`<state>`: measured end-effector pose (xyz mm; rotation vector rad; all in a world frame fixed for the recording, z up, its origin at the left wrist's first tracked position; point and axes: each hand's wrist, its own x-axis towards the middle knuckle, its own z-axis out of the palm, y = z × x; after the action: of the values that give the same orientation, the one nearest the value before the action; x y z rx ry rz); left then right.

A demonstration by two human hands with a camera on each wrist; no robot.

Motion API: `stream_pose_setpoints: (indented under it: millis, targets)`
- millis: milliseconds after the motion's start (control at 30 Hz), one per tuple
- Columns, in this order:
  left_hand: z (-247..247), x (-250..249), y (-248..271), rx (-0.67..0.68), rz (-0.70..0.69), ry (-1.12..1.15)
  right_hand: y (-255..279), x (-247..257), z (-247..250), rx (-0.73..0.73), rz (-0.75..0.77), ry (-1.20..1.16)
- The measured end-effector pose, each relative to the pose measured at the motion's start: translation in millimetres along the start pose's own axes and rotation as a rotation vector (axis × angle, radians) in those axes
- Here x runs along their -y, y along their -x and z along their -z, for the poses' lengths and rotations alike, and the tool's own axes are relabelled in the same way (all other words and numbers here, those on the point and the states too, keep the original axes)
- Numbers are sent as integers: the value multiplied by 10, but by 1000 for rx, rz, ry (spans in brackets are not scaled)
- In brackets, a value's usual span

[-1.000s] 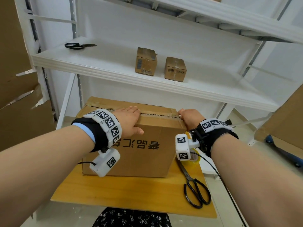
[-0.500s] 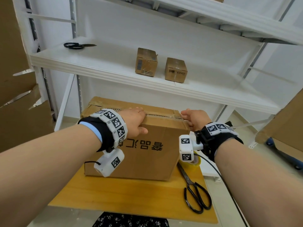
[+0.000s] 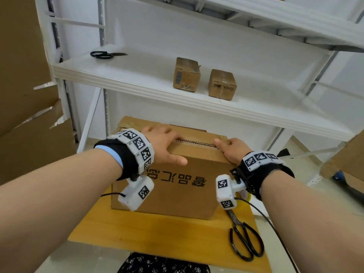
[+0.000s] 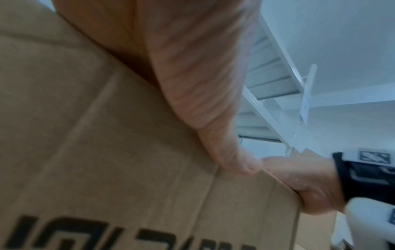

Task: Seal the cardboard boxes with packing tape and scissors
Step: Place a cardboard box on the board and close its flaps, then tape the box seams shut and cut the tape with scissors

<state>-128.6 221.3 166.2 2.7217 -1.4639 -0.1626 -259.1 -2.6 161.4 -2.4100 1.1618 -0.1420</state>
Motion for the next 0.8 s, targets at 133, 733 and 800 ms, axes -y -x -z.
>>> stream_pose_setpoints:
  millis: [133, 733, 800]
  targets:
    - [32, 63, 77, 104, 204, -2, 31, -5, -20, -14, 6, -15]
    - [1, -187, -19, 102, 25, -30, -18, 19, -64, -78, -19, -141]
    - [-4, -330, -93, 64, -21, 31, 0, 36, -64, -81, -22, -149]
